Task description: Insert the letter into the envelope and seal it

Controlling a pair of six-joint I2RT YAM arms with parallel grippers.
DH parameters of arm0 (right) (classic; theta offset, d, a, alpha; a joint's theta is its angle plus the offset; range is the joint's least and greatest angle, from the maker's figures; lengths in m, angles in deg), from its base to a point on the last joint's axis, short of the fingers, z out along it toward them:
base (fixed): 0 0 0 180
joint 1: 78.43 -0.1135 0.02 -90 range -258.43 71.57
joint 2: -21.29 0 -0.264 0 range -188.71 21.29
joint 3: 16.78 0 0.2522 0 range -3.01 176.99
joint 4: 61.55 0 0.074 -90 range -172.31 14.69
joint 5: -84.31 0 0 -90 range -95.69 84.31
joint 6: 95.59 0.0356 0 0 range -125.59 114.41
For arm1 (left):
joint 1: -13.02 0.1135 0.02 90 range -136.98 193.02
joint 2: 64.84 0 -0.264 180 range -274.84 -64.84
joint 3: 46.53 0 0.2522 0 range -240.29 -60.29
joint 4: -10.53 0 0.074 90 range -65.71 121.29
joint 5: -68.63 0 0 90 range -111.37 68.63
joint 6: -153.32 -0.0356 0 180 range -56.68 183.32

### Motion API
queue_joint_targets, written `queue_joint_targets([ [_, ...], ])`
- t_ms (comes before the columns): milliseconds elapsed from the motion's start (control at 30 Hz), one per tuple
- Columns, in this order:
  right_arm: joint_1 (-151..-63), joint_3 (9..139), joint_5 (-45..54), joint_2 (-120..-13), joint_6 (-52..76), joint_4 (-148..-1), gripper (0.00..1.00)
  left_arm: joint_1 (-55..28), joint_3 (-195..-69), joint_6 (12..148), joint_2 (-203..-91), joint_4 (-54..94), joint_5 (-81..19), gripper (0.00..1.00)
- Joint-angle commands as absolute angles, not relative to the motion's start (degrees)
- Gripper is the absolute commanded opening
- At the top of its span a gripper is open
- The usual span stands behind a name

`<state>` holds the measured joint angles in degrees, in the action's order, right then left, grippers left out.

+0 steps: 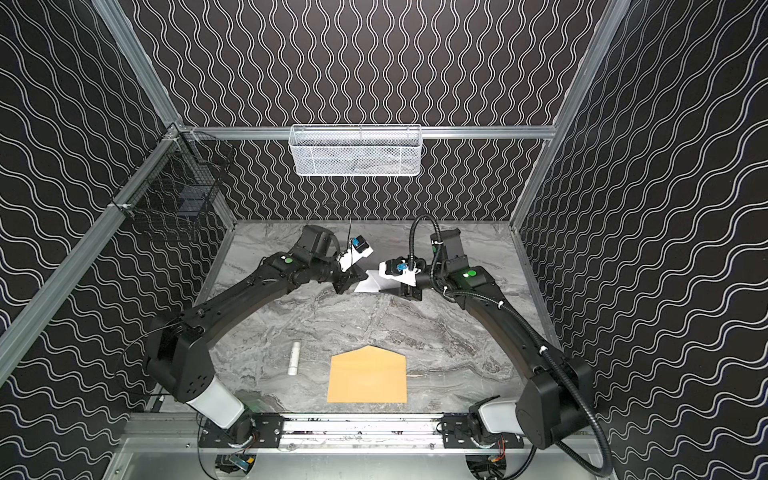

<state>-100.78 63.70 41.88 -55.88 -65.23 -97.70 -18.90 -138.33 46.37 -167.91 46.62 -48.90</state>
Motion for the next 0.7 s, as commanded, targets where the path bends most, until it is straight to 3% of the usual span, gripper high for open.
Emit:
queue_joint_targets([
  [0, -100.60, 63.61, 43.67, -54.42, -65.72, -99.94, 0.58, -18.79, -138.08, 44.79, -167.67, 44.74, -50.10, 0.00],
  [400, -97.85, 70.81, 42.29, -60.34, -68.21, -108.75, 0.53, -19.42, -137.68, 41.55, -163.55, 47.39, -52.18, 0.00],
  [667, -97.85, 75.85, 42.65, -65.13, -70.07, -112.84, 0.58, -20.81, -137.82, 39.58, -162.51, 49.69, -52.82, 0.00],
])
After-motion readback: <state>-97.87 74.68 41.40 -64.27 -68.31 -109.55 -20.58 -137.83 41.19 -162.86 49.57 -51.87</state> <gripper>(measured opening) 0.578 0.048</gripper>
